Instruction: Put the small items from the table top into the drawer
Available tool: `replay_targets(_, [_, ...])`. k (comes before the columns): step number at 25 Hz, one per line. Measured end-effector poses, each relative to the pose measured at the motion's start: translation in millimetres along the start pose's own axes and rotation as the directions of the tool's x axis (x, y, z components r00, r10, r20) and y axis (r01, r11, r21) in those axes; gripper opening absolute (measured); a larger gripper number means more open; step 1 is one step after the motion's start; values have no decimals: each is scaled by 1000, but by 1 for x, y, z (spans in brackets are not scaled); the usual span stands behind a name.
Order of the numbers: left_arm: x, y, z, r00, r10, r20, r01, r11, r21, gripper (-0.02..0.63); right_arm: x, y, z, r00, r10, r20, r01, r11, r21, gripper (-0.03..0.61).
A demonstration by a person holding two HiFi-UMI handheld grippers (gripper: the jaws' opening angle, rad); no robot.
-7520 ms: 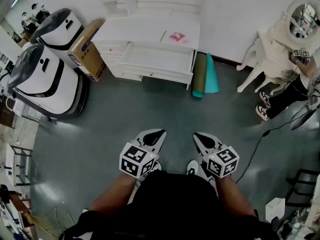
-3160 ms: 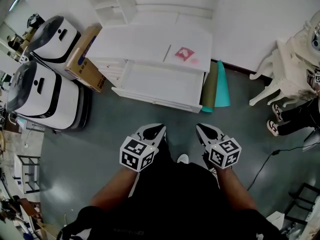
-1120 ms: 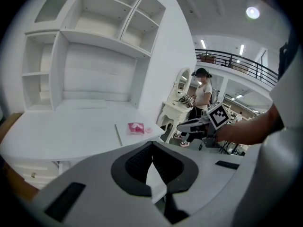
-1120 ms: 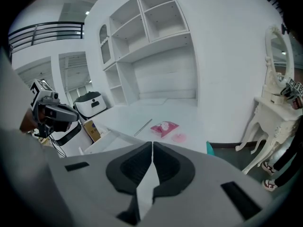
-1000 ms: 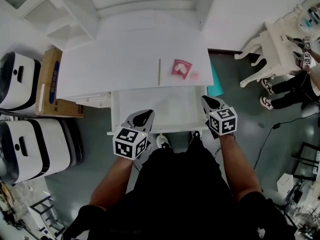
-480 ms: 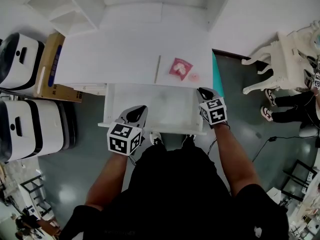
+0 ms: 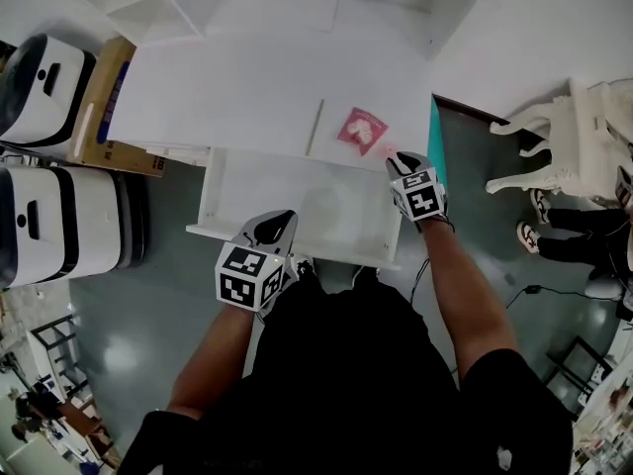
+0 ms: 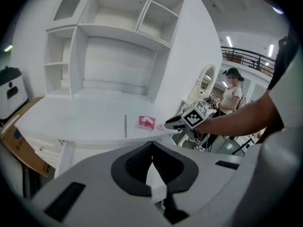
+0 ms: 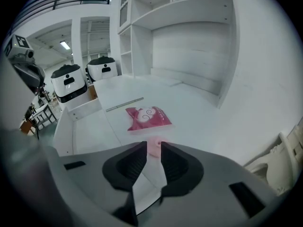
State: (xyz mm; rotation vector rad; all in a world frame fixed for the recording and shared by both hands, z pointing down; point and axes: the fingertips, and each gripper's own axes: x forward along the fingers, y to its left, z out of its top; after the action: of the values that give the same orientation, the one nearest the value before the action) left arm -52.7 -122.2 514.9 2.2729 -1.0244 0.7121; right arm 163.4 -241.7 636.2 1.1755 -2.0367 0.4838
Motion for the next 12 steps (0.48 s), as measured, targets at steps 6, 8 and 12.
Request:
replay_targets(6, [-3, 4, -8, 1000, 24, -2, -24, 999, -30, 9, 20, -9, 7, 1000, -13, -25, 13, 1000, -28, 83])
replay_targets(8, [-4, 6, -8, 999, 32, 0, -32, 999, -36, 9, 25, -8, 8, 999, -8, -44, 6, 999, -38, 83])
replay_targets(12, [-8, 9, -8, 999, 43, 4, -43, 998, -43, 9, 33, -6, 7, 997, 4, -73, -8, 999, -47, 86])
